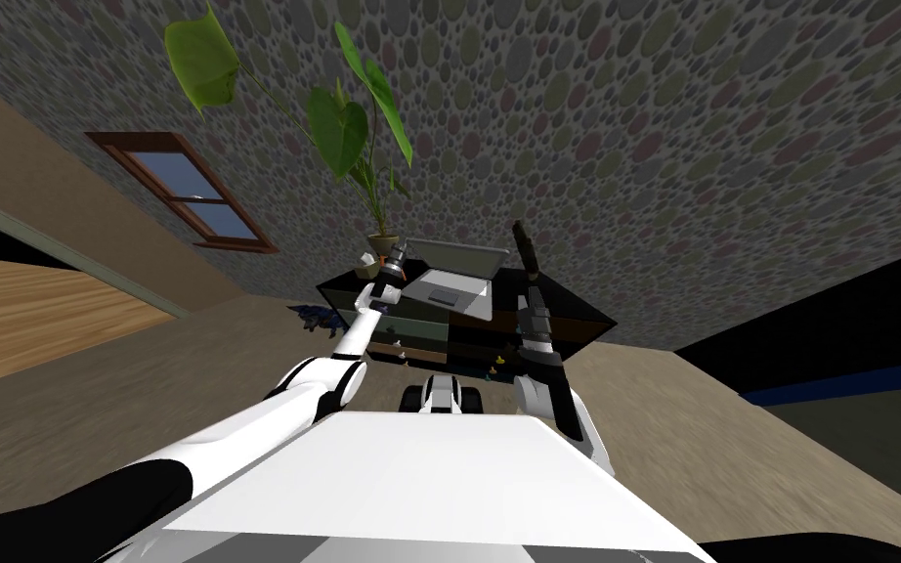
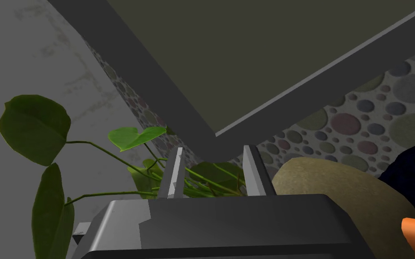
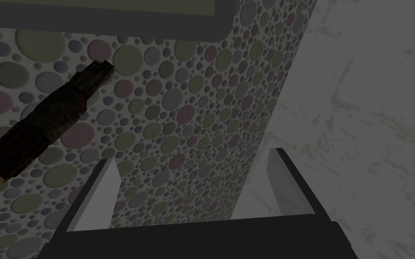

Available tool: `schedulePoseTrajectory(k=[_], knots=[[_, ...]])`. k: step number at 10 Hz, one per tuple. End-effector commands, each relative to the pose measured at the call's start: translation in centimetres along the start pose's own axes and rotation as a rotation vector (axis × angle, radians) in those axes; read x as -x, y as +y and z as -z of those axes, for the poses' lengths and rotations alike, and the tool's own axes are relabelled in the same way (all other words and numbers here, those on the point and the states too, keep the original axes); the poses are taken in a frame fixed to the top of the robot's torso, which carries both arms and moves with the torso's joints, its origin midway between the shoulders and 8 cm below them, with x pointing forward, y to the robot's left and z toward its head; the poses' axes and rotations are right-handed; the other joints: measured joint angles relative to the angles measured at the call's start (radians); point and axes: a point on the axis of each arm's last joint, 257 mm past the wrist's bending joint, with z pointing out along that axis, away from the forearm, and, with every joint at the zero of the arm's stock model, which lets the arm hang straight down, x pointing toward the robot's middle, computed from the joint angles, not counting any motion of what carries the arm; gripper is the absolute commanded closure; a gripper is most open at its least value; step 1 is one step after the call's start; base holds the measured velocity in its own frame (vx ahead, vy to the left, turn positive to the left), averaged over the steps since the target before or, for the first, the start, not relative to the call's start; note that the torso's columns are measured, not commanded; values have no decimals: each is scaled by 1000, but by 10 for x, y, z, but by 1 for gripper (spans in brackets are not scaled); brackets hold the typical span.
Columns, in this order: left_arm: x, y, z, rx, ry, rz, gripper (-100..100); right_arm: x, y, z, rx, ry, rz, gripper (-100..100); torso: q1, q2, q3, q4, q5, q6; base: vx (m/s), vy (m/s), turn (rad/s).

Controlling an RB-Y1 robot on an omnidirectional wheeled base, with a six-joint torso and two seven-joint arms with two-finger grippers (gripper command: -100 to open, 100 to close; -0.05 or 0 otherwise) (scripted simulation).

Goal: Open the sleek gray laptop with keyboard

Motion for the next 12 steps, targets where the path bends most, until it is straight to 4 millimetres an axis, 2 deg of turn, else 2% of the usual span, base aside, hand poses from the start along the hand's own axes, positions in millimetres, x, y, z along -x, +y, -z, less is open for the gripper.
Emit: schedulePoseTrajectory(k=[1, 2, 3, 4, 5, 6, 8, 9, 11, 12], knots=[[-2, 5, 23, -22, -22, -2, 100, 0, 0, 0, 0, 0, 0, 0, 0, 0, 0, 1, -1, 1, 7, -22, 31], [-1, -4, 23, -57, -26, -2, 100, 0, 0, 0, 0, 0, 0, 0, 1, 0, 0, 0, 0, 0, 4, -21, 29], [0, 2, 19, -40, -22, -1, 100, 0, 0, 0, 0, 0, 0, 0, 1, 0, 0, 1, 0, 0, -4, -9, 10], [-5, 5, 40, -55, -30, 3, 100, 0, 0, 0, 0, 0, 0, 0, 1, 1, 0, 2, 0, 0, 50, 8, -9], [-4, -1, 42, -83, -33, 3, 100, 0, 0, 0, 0, 0, 0, 0, 1, -2, -1, -1, 0, 1, 50, 11, -15], [-8, 6, 60, -74, -40, 7, 100, 0, 0, 0, 0, 0, 0, 0, 0, -1, -1, 1, -1, 1, 83, 24, -22], [-6, -6, 63, -122, -46, 6, 100, 0, 0, 0, 0, 0, 0, 0, -1, -2, -1, 0, -1, 1, 54, 3, -7], [-10, -1, 82, -118, -55, 9, 100, 0, 0, 0, 0, 0, 0, 0, -2, 2, 1, 2, -1, 0, 54, -1, -10], [-8, -11, 86, -159, -62, 8, 100, 0, 0, 0, 0, 0, 0, 0, -1, 0, 0, 1, -1, 1, 35, 3, -13], [-11, -9, 104, -162, -74, 10, 100, 0, 0, 0, 0, 0, 0, 0, -1, 3, 1, 3, -1, 0, 60, 1, -25]])
